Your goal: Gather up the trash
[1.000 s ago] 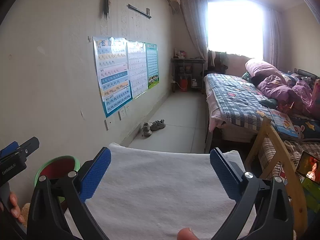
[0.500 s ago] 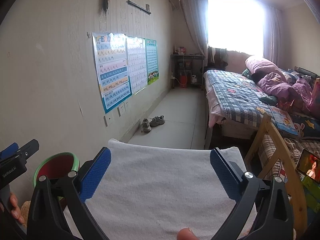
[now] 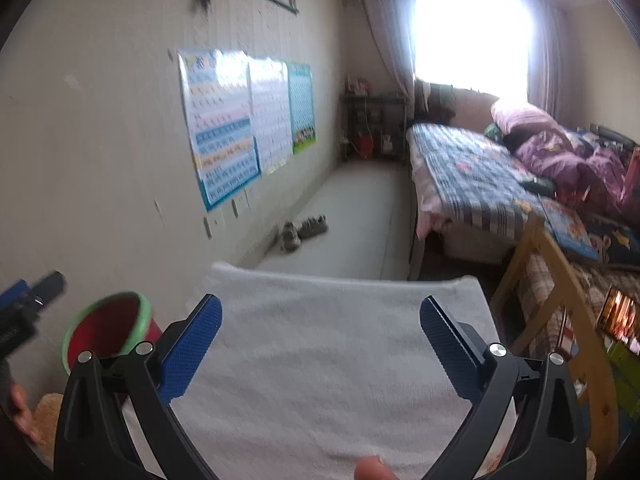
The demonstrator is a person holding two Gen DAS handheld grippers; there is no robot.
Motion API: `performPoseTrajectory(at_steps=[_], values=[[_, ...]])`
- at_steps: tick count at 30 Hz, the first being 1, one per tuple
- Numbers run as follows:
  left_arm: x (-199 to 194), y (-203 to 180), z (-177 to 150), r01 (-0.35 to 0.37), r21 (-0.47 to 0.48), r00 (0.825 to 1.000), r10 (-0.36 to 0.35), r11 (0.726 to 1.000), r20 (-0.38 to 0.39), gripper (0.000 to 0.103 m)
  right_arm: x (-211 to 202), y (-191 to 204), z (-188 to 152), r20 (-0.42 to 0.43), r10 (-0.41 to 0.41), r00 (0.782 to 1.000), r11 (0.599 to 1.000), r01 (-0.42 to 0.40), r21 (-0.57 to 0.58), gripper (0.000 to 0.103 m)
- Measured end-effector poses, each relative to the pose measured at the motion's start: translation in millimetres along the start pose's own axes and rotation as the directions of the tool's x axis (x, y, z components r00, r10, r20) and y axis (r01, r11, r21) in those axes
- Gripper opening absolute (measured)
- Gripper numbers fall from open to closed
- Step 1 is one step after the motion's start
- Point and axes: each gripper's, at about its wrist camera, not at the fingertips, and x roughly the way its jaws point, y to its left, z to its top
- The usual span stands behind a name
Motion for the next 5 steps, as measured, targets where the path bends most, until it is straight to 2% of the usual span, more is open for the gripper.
performPoseTrajectory(at_steps=[3,5], values=[[8.0,7.9,-4.0,-0.006,0.000,0.999,0.006,1.000,-0.040,0.098,28.6,-25.4,-21.0,-0.070,-0.059,0.996,0.998,0.060,0.024,0.096],[11.1,16.5,-8.0,-0.029,-0.010,0.998,0.028,1.000,-0.057,0.098,53.7,-49.3,-40.0,-0.129,-0.120,0.984,0.992,0.124,0.029,0.096]])
